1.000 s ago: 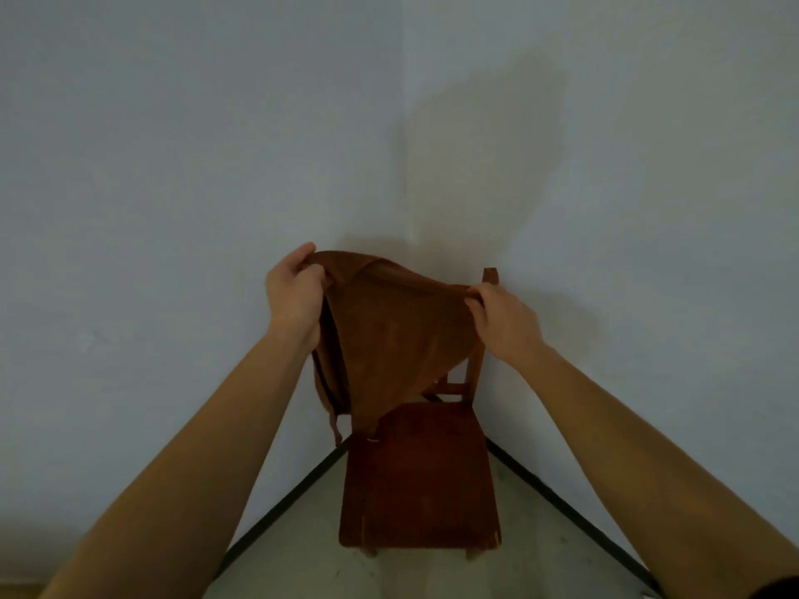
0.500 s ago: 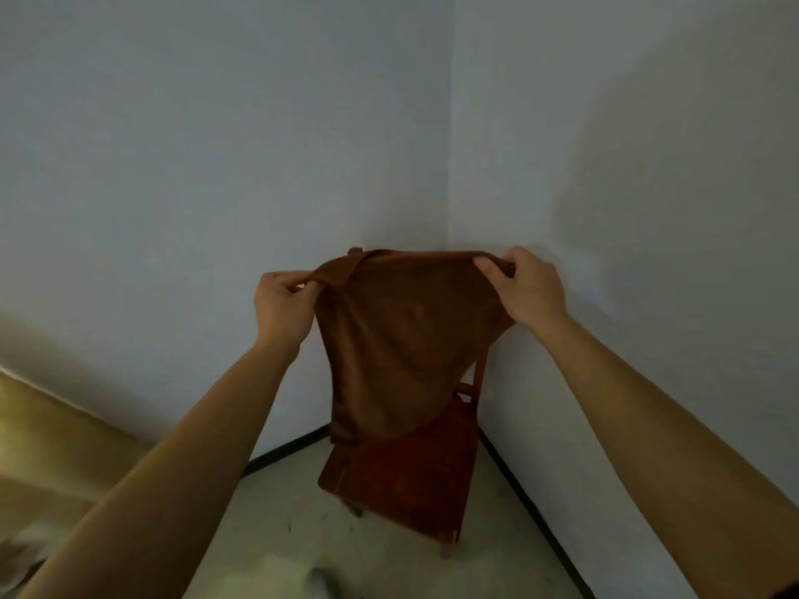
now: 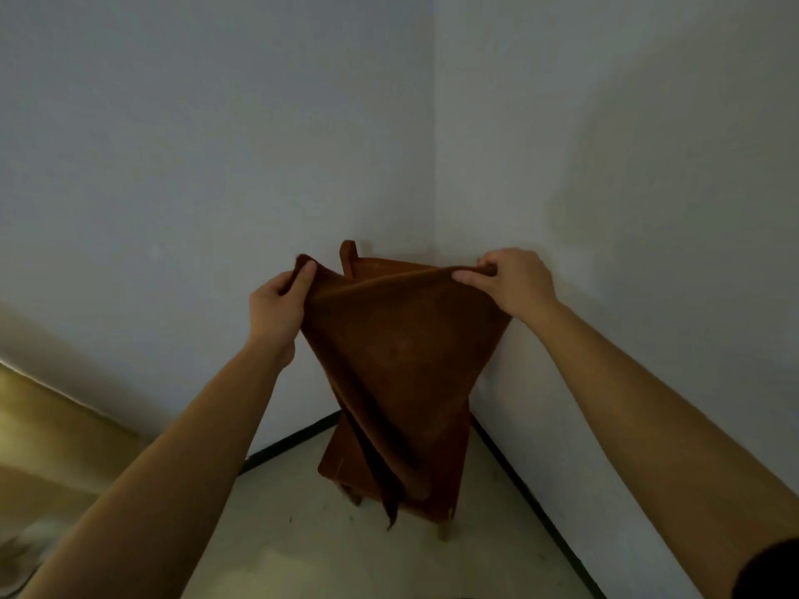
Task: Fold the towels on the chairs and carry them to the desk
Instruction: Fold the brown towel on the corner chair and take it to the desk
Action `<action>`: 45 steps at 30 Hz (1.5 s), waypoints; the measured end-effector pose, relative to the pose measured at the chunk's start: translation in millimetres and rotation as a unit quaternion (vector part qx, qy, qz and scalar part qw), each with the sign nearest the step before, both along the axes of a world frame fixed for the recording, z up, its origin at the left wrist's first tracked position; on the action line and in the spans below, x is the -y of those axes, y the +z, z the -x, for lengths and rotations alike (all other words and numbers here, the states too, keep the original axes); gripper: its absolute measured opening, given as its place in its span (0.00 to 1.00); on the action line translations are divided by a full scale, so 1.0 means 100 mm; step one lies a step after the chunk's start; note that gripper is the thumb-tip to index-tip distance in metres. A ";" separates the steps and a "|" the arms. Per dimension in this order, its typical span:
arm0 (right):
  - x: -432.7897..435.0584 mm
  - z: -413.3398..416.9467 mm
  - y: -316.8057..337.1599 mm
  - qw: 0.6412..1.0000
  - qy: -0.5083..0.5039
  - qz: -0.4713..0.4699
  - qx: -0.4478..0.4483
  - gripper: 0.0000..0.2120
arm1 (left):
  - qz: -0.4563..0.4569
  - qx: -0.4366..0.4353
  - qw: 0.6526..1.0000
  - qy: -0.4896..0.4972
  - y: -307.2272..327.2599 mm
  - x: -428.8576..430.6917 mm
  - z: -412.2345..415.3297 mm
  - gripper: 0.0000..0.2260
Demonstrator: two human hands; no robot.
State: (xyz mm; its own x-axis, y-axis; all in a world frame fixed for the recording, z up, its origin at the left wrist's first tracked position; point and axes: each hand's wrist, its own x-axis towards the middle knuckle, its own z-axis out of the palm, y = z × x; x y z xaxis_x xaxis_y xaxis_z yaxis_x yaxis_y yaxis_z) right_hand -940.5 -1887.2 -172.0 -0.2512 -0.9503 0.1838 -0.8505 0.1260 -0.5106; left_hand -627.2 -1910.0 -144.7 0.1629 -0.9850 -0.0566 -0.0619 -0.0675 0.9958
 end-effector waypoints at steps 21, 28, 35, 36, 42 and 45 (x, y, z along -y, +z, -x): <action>-1.01 -0.95 0.19 0.913 -0.036 0.023 0.406 0.10 | 0.043 -0.058 0.992 0.101 -0.17 -0.29 -1.29 0.14; -1.03 -1.14 0.52 0.910 -0.047 0.131 0.390 0.04 | 0.082 -0.065 0.989 0.108 -0.01 -0.12 -1.34 0.11; -0.79 -1.00 0.62 0.911 -0.049 0.177 0.370 0.05 | 0.107 -0.039 0.991 0.071 0.12 0.17 -1.17 0.07; -0.74 -0.97 0.60 0.910 -0.052 0.180 0.371 0.05 | 0.097 -0.051 0.992 0.063 0.13 0.24 -1.13 0.07; -0.32 -0.66 0.45 0.908 -0.068 0.175 0.373 0.10 | 0.052 -0.086 0.995 0.026 0.19 0.62 -0.78 0.05; -0.12 -0.53 0.43 0.908 -0.073 0.171 0.376 0.11 | 0.049 -0.085 0.995 0.021 0.25 0.78 -0.63 0.04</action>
State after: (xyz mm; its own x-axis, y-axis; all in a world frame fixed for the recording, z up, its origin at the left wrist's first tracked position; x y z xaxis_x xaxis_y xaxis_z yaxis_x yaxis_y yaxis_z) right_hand -887.5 -1874.9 -129.4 -0.5460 -0.8168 0.1864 -0.2318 -0.0665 -0.9705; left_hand -564.4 -1988.4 -119.8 0.2004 -0.9797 0.0094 0.1090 0.0318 0.9935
